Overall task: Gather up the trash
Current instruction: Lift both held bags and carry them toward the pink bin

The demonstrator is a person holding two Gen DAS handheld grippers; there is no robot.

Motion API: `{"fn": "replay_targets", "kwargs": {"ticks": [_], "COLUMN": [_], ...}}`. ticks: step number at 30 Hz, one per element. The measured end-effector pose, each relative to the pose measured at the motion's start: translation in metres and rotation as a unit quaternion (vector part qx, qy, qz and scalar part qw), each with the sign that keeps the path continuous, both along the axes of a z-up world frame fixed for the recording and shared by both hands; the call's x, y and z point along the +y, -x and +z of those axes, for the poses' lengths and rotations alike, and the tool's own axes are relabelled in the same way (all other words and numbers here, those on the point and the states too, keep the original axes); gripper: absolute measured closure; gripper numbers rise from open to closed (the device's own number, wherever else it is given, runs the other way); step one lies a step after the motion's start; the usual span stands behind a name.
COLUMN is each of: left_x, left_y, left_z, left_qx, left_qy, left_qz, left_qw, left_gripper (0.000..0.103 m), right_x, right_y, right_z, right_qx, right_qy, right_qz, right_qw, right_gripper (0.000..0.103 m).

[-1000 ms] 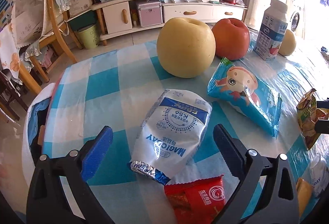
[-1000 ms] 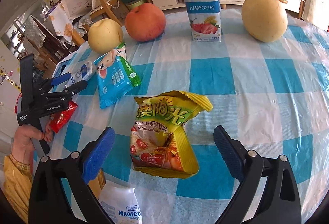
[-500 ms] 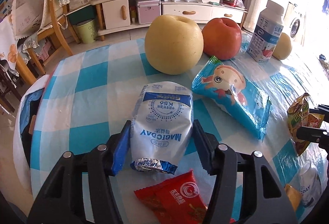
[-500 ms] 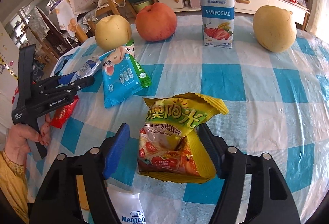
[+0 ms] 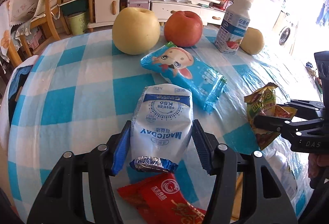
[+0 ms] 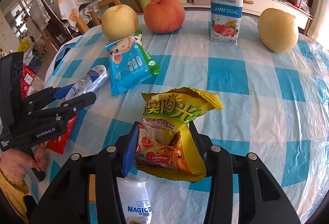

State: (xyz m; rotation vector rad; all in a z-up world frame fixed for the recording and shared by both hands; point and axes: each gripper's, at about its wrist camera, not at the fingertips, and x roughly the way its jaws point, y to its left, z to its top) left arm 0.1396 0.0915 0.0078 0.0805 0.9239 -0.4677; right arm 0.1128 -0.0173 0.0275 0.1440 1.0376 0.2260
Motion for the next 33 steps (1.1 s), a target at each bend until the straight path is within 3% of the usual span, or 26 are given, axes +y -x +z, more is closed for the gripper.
{"fn": "replay_targets", "kwargs": {"ticks": [13,27,33], "left_x": [0.006,0.048,0.061], "left_y": [0.054,0.110,0.131], "left_z": [0.016,0.038,0.042], "left_qx": [0.001,-0.015,-0.019], "left_qy": [0.073,0.138,0.147], "left_qz": [0.039,0.096,0.113], "left_qw": [0.9966,0.9856,0.9825], "left_gripper": [0.044,0.044,0.044], "right_x": [0.006,0.029,0.039], "right_y": [0.023,0.055,0.072], "right_z": [0.027,0.053,0.057], "right_qx": [-0.033,-0.071,-0.077], "right_qy": [-0.010,-0.021,-0.029], "right_qz": [0.017,0.044,0.049], "right_qw": [0.999,0.996,0.995], "right_gripper": [0.069,0.070,0.070]}}
